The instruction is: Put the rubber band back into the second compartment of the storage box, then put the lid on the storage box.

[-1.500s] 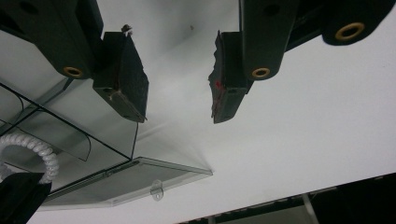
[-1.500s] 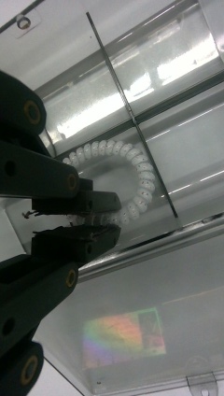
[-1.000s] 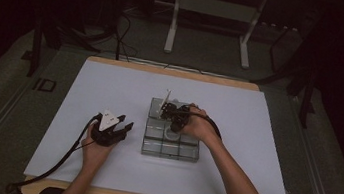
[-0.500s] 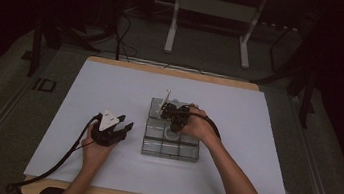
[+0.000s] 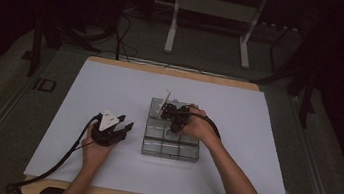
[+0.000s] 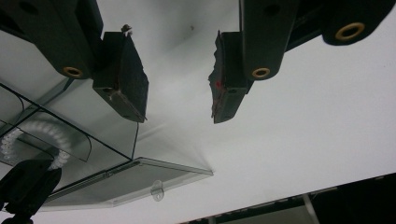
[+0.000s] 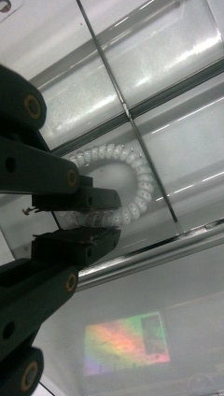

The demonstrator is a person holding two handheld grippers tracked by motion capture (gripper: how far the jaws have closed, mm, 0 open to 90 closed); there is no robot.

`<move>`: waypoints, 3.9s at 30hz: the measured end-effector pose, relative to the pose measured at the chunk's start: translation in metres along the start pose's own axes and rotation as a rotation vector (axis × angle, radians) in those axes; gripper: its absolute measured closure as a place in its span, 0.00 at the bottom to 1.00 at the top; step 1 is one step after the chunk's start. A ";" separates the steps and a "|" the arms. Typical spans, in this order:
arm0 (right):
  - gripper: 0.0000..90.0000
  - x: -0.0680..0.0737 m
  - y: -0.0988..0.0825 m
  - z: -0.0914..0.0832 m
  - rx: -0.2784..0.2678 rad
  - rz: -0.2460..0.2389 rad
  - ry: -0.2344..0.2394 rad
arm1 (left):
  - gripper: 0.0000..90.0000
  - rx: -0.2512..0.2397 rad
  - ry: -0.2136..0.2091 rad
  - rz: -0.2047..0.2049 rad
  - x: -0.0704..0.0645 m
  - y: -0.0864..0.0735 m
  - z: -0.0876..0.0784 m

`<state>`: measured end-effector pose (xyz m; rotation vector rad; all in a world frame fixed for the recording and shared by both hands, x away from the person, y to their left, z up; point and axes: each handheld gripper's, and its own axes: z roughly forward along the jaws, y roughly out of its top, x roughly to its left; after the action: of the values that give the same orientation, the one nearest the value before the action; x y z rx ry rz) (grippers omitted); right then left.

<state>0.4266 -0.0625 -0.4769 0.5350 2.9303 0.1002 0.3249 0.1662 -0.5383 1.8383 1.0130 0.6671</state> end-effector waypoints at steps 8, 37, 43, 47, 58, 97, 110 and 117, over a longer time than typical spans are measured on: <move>0.85 0.001 -0.001 -0.003 -0.012 -0.003 -0.003 | 0.63 0.000 0.000 0.000 0.000 0.000 0.000; 0.74 -0.002 -0.011 -0.017 -0.088 0.023 0.014 | 0.63 0.001 0.001 0.002 0.000 0.000 0.000; 0.73 -0.003 -0.016 -0.019 -0.127 0.046 0.022 | 0.63 0.001 0.001 0.002 0.000 0.000 0.000; 0.73 -0.004 -0.019 -0.022 -0.154 0.060 0.027 | 0.63 0.001 0.000 0.002 0.000 0.000 0.000; 0.72 -0.008 -0.023 -0.027 -0.210 0.101 0.032 | 0.63 0.004 -0.001 0.002 0.000 0.000 0.000; 0.70 -0.018 -0.037 -0.042 -0.392 0.245 -0.004 | 0.63 0.002 0.004 0.006 -0.001 0.000 0.000; 0.69 -0.026 -0.047 -0.046 -0.439 0.304 -0.027 | 0.62 0.000 0.004 0.002 -0.001 0.000 0.000; 0.69 -0.031 -0.055 -0.048 -0.472 0.344 -0.037 | 0.62 0.000 0.005 0.002 0.000 0.000 0.000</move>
<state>0.4279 -0.1263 -0.4306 0.9282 2.6102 0.7857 0.3246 0.1659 -0.5382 1.8382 1.0146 0.6731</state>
